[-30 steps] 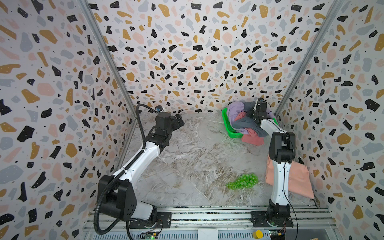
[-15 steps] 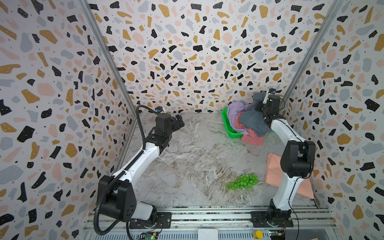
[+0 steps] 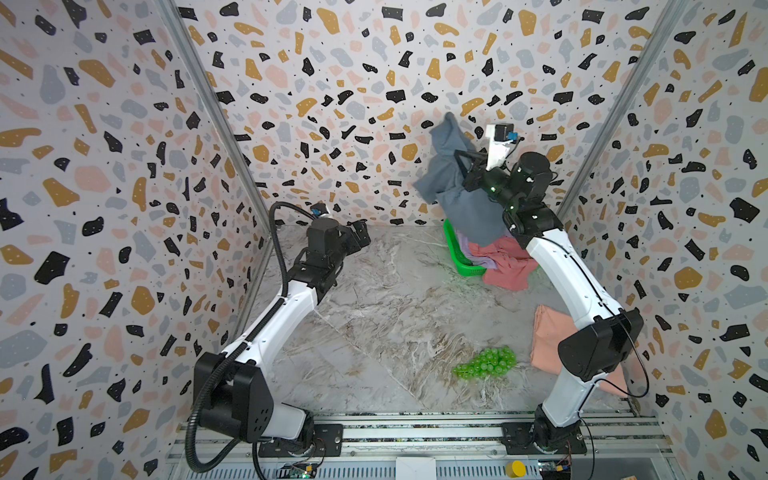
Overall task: Fold and stack the t-shirts
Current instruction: 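Lift the grey t-shirt from the basket with the right gripper onto the table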
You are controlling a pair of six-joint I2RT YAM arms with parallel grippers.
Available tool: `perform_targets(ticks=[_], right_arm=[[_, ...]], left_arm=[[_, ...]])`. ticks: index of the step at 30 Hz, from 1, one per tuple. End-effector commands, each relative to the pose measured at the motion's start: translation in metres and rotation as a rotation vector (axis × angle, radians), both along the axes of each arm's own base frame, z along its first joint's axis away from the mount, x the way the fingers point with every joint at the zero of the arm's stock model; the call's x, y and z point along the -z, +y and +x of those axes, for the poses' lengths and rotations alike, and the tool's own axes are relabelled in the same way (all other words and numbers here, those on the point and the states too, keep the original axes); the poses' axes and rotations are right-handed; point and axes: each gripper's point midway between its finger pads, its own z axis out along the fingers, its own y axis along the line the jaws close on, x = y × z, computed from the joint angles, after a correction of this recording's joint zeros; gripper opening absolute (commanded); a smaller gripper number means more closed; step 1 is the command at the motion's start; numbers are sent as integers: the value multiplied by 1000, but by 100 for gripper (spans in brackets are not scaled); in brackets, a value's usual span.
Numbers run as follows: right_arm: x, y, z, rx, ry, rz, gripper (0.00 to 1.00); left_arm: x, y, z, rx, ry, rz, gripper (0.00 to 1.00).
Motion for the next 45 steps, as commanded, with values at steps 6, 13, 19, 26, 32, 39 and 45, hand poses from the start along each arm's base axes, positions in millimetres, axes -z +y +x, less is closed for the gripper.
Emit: perform_targets(ticks=[6, 13, 19, 26, 32, 39, 45], right_arm=[[78, 9, 16, -36, 231, 63, 63], [273, 19, 34, -80, 694, -258, 99], [328, -16, 1, 47, 825, -387, 98], [365, -14, -86, -58, 877, -431, 94], [403, -21, -125, -42, 941, -451, 89], [414, -46, -146, 53, 960, -447, 92], [420, -67, -164, 124, 969, -437, 92]], left_arm=[[-71, 51, -48, -107, -148, 53, 99], [-9, 58, -65, -121, 4, 70, 99], [77, 8, -57, 84, 238, 107, 100], [154, -80, -92, 459, 447, 257, 91], [188, -136, -108, 672, 512, 364, 90], [211, -194, -117, 824, 500, 461, 88], [229, -233, -115, 855, 499, 515, 79]])
